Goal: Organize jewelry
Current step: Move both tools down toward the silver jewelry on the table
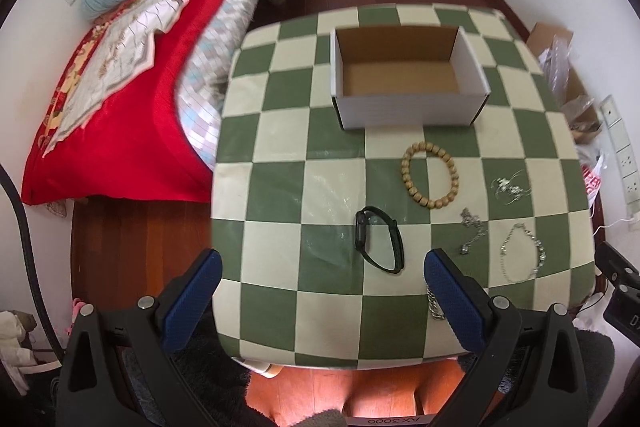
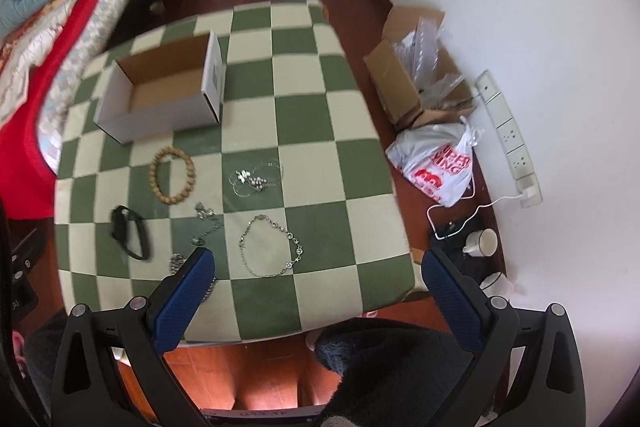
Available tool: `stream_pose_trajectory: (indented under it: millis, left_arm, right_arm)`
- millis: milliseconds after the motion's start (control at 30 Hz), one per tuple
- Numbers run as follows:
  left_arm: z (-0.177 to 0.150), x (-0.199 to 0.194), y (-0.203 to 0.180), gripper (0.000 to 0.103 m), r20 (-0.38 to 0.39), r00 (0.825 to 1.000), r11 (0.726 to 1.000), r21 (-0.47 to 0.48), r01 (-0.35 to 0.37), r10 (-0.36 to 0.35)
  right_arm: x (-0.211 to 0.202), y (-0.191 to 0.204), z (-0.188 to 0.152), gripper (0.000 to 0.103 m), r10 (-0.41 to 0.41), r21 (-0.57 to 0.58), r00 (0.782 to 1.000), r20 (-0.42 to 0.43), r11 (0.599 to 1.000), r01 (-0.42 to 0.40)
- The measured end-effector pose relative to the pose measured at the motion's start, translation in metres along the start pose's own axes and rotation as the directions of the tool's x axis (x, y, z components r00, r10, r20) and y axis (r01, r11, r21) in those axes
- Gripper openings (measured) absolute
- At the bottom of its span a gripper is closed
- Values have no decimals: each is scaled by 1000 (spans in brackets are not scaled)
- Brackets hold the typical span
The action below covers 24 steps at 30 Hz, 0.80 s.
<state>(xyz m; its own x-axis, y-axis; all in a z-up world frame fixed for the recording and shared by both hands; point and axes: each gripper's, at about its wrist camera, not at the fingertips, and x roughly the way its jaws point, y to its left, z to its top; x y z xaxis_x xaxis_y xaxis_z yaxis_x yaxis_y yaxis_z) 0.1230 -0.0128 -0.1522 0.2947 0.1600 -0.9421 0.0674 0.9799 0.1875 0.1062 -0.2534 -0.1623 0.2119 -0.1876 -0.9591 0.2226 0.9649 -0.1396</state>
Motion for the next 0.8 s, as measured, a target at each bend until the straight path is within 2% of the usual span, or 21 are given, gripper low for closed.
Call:
stream_pose_trajectory:
  millis: [333,567,800]
  left_arm:
    - [-15,57,-21,103,-113,993,999,19,27,-25]
    - [-38,94,-38,103,-203,979,999,38,37,-28]
    - [-48,101,-49,103,-224,974,997,60,43,-28]
  right_arm:
    - [76,15,-3,103,-29,-35,992,-119,999,25]
    - [120,18,-12,103,-44,-51,980,-192,998,35]
    - [151,22,-20,92,-53,-70,970,-236,997,37]
